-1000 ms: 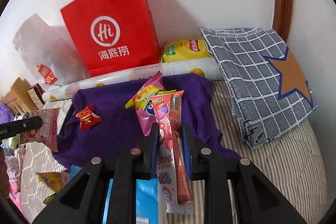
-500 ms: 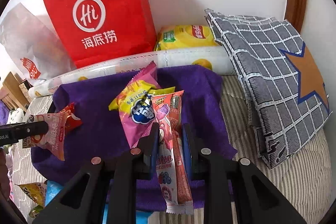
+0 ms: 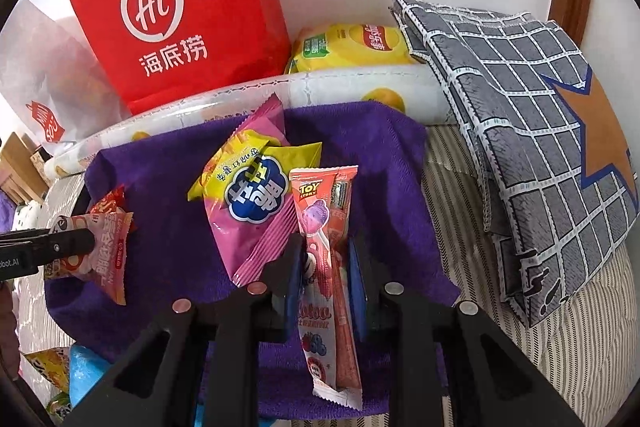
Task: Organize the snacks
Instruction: 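Lower both held snacks onto the purple towel and open both tools, then move the right tool down to the blue snack packet on the mattress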
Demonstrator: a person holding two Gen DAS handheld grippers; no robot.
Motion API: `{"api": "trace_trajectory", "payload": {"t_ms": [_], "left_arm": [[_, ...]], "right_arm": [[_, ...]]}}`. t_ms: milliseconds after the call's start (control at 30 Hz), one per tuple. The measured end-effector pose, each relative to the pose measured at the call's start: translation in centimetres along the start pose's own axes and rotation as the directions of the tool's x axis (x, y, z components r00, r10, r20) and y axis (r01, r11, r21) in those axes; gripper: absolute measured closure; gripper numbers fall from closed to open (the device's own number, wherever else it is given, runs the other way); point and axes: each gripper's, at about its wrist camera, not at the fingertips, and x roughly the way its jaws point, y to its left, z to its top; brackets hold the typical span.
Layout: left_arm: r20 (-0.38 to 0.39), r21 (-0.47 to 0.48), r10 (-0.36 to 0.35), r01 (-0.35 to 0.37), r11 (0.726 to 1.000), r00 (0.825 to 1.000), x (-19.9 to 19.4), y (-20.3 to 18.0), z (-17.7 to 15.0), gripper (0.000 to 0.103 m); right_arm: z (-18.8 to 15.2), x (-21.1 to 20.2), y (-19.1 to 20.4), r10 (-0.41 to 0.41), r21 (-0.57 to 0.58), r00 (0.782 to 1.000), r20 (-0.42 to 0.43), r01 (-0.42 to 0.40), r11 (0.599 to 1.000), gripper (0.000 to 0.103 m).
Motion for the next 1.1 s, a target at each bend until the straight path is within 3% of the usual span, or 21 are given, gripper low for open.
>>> {"api": "trace_trajectory", "payload": {"t_ms": [67, 100, 233, 300, 533, 667, 833, 1000, 1100], "left_arm": [[-0.009, -0.001, 0.0, 0.0, 1.0, 1.0, 0.1, 0.0, 0.1, 0.063], [-0.011, 0.0, -0.014, 0.014, 1.0, 1.0, 0.1, 0.0, 0.1, 0.059], [0.003, 0.012, -0.014, 0.014, 1.0, 1.0, -0.6, 0.0, -0.1, 0.035], [0.01, 0.02, -0.003, 0.003, 1.0, 1.0, -1.2, 0.1, -0.2, 0.034], [0.056, 0.027, 0.023, -0.025, 0.999, 0.998, -4.9, 0.1, -1.3, 0.034], [0.104, 0.021, 0.044, -0.047, 0.999, 0.994, -7.9, 0.3, -2.4, 0.034], [0.163, 0.015, 0.072, -0.075, 0.997, 0.984, -11.4, 0.5, -4.3, 0.034], [0.225, 0.008, 0.059, -0.062, 0.998, 0.973, -14.6, 0.6, -6.9, 0.034], [0.245, 0.011, 0.053, -0.057, 0.998, 0.968, -15.9, 0.4, -8.4, 0.034]], "right_arm": [[0.0, 0.0, 0.1, 0.01, -0.006, 1.0, -0.007, -0.01, 1.0, 0.076], [0.0, 0.0, 0.1, 0.011, -0.008, 1.0, -0.011, -0.011, 1.0, 0.068], [0.0, -1.0, 0.2, 0.013, -0.012, 1.0, 0.009, -0.013, 1.0, 0.052], [0.1, -1.7, 0.2, 0.012, -0.011, 1.0, 0.019, -0.011, 1.0, 0.044], [0.0, -5.4, 1.2, -0.011, -0.021, 0.999, 0.044, 0.012, 1.0, 0.041], [-0.8, -8.1, 2.0, -0.053, -0.039, 0.995, 0.089, 0.056, 0.998, 0.027], [-2.5, -11.9, 2.9, -0.056, -0.025, 0.99, 0.133, 0.06, 0.998, 0.027], [-4.5, -15.7, 3.4, -0.021, 0.001, 0.984, 0.176, 0.021, 1.0, 0.027], [-5.8, -17.4, 3.8, -0.043, -0.003, 0.98, 0.194, 0.044, 0.999, 0.027]]}}
